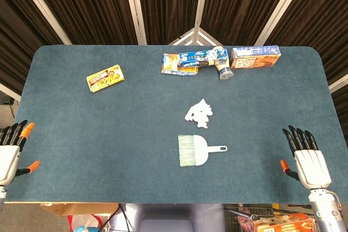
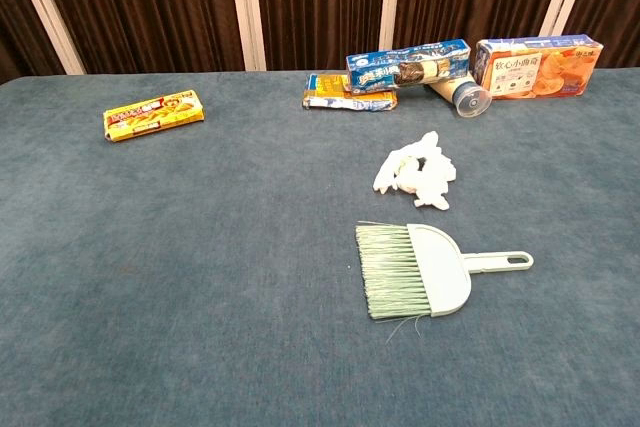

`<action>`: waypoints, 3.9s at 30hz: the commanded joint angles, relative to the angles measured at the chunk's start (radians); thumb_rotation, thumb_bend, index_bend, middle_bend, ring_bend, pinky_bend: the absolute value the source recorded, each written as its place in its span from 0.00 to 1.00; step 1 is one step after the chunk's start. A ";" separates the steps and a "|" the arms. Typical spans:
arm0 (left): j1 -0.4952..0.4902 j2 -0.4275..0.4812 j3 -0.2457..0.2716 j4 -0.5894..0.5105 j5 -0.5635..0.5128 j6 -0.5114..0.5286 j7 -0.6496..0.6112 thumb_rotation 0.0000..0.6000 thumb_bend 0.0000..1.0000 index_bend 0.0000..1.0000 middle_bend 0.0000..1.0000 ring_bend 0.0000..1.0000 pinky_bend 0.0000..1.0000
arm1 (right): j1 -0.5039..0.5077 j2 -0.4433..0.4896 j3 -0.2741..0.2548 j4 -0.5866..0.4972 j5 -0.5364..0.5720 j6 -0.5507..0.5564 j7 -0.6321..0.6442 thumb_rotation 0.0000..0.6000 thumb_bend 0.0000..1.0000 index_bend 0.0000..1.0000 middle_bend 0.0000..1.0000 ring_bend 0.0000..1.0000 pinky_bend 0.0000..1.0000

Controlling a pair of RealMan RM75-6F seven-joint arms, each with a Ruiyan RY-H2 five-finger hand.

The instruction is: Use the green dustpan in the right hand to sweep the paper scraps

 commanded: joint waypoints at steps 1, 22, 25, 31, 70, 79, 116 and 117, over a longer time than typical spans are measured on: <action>0.000 0.000 0.000 0.000 0.001 0.000 -0.001 1.00 0.05 0.00 0.00 0.00 0.00 | 0.000 0.000 0.001 0.000 0.001 0.000 0.000 1.00 0.37 0.00 0.00 0.00 0.06; 0.001 0.003 -0.001 -0.001 0.004 0.004 -0.010 1.00 0.05 0.00 0.00 0.00 0.00 | 0.017 -0.010 0.009 -0.018 -0.005 -0.016 0.016 1.00 0.37 0.00 0.04 0.08 0.22; 0.000 0.004 0.000 -0.003 0.008 0.005 -0.008 1.00 0.05 0.00 0.00 0.00 0.00 | 0.036 -0.023 0.020 -0.003 -0.035 -0.013 0.044 1.00 0.37 0.00 0.32 0.40 0.62; -0.001 0.000 0.000 -0.003 0.010 0.006 0.000 1.00 0.05 0.00 0.00 0.00 0.00 | 0.095 -0.060 0.025 0.027 -0.083 -0.069 0.059 1.00 0.37 0.07 0.83 0.87 0.95; -0.005 0.003 0.003 -0.002 0.013 -0.006 -0.020 1.00 0.05 0.00 0.00 0.00 0.00 | 0.350 -0.446 0.087 0.084 0.295 -0.381 -0.441 1.00 0.37 0.40 0.96 0.99 1.00; -0.006 0.004 0.003 -0.002 0.012 -0.006 -0.021 1.00 0.05 0.00 0.00 0.00 0.00 | 0.359 -0.462 0.075 0.105 0.333 -0.372 -0.459 1.00 0.37 0.40 0.96 0.99 1.00; -0.005 0.005 0.003 -0.004 0.010 -0.006 -0.027 1.00 0.05 0.00 0.00 0.00 0.00 | 0.396 -0.438 0.081 0.094 0.357 -0.336 -0.444 1.00 0.61 0.77 0.96 0.99 1.00; -0.005 0.005 0.003 -0.004 0.010 -0.006 -0.027 1.00 0.05 0.00 0.00 0.00 0.00 | 0.400 -0.429 0.086 0.083 0.357 -0.334 -0.451 1.00 0.61 0.77 0.96 0.99 1.00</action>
